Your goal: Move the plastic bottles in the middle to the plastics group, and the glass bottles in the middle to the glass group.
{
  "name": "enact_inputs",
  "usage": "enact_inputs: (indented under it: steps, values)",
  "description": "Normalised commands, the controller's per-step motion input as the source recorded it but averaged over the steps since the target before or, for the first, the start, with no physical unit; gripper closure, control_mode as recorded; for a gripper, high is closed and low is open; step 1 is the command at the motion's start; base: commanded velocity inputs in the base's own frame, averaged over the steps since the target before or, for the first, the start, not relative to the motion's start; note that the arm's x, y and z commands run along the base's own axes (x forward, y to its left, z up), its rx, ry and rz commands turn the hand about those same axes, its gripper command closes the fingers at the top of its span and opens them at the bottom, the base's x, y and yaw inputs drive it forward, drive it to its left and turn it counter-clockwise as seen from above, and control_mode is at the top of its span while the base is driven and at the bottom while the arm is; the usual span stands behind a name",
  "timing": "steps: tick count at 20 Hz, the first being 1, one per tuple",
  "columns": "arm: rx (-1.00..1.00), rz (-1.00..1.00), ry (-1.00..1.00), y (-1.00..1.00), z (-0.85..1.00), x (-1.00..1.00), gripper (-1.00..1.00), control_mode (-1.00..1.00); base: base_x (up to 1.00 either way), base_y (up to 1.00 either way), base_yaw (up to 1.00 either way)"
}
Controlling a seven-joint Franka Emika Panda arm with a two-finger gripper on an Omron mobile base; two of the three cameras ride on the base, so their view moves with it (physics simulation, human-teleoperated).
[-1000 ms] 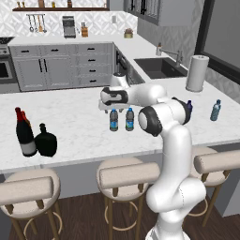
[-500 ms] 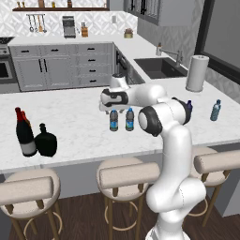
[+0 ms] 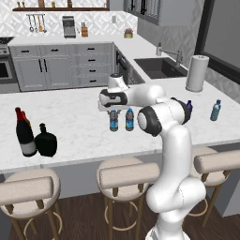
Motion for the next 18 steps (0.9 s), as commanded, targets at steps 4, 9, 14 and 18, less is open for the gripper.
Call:
enact_inputs:
  steps: [4, 9, 14, 18]
  values:
    - [0.0, 0.0, 0.0, 0.0, 0.11, -0.2, 1.0, -1.0, 0.0, 0.0, 0.0]
    - [0.0, 0.0, 0.0, -0.01, 0.36, -0.38, 1.0, -1.0, 0.0, 0.0, 0.0]
    - [0.03, 0.0, -0.02, -0.17, 0.41, -0.78, 1.0, -1.0, 0.0, 0.0, 0.0]
    - [0.14, 0.0, -0.03, -0.23, 0.19, -1.0, 1.0, -1.0, 0.0, 0.0, 0.0]
